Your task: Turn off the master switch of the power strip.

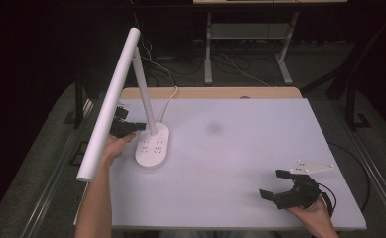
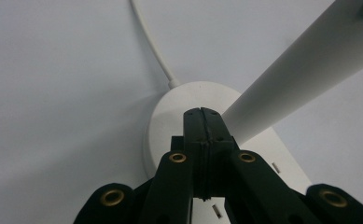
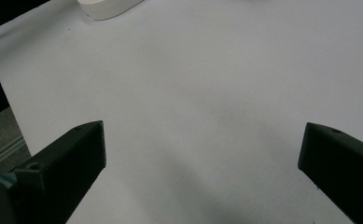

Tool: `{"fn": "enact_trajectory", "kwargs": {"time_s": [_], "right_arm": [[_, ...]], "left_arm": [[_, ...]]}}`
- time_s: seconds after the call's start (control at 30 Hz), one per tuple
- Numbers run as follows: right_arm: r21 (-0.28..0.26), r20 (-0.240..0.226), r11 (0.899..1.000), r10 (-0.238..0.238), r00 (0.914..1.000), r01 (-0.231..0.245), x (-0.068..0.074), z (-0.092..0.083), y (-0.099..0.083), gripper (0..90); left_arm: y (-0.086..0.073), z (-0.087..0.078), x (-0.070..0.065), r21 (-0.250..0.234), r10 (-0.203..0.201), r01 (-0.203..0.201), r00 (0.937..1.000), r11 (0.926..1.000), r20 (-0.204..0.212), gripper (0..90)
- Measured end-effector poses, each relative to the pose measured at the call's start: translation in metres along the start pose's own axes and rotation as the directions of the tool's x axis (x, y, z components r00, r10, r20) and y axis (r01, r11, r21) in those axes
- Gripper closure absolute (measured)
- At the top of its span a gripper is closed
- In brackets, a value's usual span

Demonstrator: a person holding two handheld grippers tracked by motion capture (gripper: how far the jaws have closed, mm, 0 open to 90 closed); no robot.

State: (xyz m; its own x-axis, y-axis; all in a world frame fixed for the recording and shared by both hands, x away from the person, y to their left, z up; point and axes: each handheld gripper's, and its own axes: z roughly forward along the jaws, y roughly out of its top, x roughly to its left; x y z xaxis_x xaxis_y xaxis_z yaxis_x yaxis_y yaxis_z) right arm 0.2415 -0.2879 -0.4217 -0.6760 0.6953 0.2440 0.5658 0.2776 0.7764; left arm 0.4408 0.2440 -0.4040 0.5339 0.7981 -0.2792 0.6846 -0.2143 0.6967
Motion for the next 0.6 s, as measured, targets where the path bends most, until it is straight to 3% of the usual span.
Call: {"fn": "enact_trajectory", "kwargs": {"time_s": [0.47,0.53,0.6], "right_arm": [[0.009,-0.004,1.0,-0.001,1.0,0.001,0.0003,0.0007,-0.0002,0.1],[0.01,-0.004,1.0,-0.001,1.0,0.001,0.0003,0.0009,-0.0002,0.1],[0.011,-0.004,1.0,-0.002,1.0,0.002,0.0004,0.001,-0.0001,0.1]], "left_arm": [[-0.0027,0.0077,-0.0025,0.035,0.015,-0.014,0.9999,0.9993,-0.006,90.0],[-0.004,0.0088,-0.0033,0.03,0.003,-0.002,0.9999,0.9995,-0.011,90.0],[-0.0049,0.0084,-0.0013,0.047,0.018,-0.017,0.9998,0.9987,-0.01,90.0]]}}
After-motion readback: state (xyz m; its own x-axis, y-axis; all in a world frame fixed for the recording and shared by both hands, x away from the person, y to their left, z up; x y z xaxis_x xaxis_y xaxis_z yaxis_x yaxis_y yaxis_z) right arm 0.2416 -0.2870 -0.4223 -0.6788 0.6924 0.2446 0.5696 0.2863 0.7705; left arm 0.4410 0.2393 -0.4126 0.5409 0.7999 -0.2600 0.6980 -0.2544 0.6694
